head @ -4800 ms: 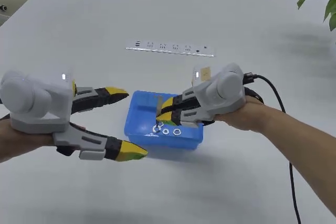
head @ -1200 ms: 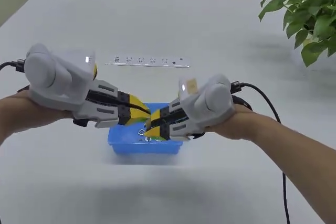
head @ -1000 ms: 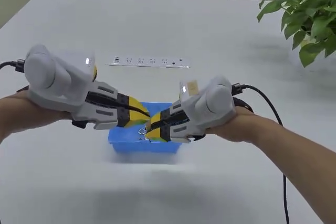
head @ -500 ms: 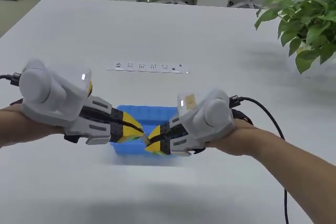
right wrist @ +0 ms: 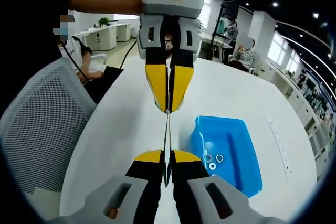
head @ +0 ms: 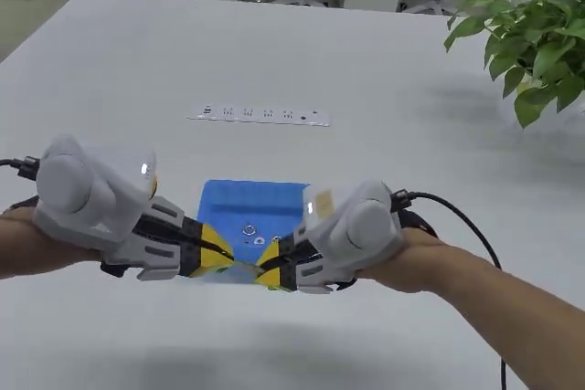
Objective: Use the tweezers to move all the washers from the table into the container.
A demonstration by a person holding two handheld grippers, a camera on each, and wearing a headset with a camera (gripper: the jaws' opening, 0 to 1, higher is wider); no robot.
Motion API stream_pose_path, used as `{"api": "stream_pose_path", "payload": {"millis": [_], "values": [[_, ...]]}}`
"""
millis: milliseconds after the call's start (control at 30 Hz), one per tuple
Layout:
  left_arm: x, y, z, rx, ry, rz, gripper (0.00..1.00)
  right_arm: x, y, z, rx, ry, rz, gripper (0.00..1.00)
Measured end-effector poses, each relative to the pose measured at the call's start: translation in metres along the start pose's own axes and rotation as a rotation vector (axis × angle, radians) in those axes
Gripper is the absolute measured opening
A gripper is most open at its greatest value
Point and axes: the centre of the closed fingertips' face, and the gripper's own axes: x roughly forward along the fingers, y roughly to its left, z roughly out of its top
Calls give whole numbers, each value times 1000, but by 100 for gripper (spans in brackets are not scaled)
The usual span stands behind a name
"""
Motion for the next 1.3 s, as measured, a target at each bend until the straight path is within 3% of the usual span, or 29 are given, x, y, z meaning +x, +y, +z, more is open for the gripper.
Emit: {"api": "stream_pose_path", "payload": {"millis": [167,367,800,1300], "values": [[3,-3,-9,-18,6,2,5,3,4,-6,-8,16,2,7],[11,-7,-28,-2,70,6,5,9,9,-14,-27,48,5,7],[27,-10,-59,29,178,2,5,19,16,-29,-48,99,4,7],[41,-4,-87,-9,241,-17,6,27,16,-39,-5,110,5,8]]}}
